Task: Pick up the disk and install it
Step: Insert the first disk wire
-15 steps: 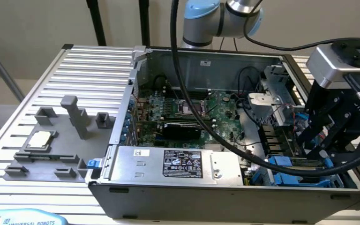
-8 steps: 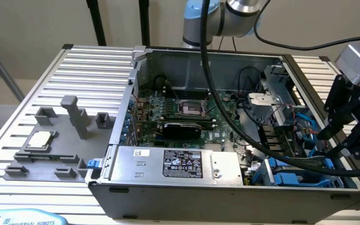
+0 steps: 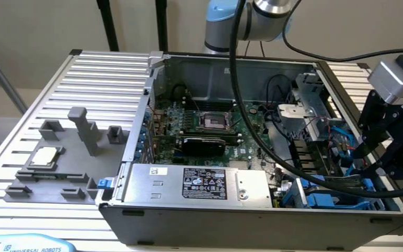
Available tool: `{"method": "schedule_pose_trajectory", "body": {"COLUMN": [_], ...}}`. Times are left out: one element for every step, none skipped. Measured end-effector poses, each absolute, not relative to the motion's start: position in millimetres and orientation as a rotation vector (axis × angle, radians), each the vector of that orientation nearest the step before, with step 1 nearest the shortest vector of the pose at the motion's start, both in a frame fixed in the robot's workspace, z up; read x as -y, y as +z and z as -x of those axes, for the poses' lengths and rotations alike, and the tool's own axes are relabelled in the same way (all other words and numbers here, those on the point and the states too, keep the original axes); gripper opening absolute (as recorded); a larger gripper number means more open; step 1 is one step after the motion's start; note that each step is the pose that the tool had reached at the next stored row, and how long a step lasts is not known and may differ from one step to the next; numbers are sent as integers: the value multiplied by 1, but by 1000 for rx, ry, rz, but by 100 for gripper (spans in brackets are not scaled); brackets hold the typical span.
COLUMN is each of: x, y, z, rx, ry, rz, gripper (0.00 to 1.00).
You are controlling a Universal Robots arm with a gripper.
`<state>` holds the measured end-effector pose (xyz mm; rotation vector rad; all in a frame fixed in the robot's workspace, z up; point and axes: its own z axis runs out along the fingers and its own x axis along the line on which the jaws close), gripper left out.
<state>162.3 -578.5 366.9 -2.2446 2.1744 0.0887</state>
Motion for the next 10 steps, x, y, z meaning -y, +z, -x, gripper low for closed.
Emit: {"method": "schedule_pose_trajectory", "body": {"x": [577,575,574,573,572,571,571,571,571,571], "y": [365,363,361,360,358,357,357,357,357,357], "z": [-162,-162,-162,-162,-162,-162,-162,-162,-160,-159], "rx": [-2173,-2171,-2170,-2168,-2166,-2163,-2161,-2158,-2155,-2152], "ry": [89,89,89,89,89,89,89,89,89,89], "rz": [2246,2248,2249,2251,2253,2255,2258,2261,2264,2267], "gripper": [41,41,41,41,41,41,41,48,48,54]}}
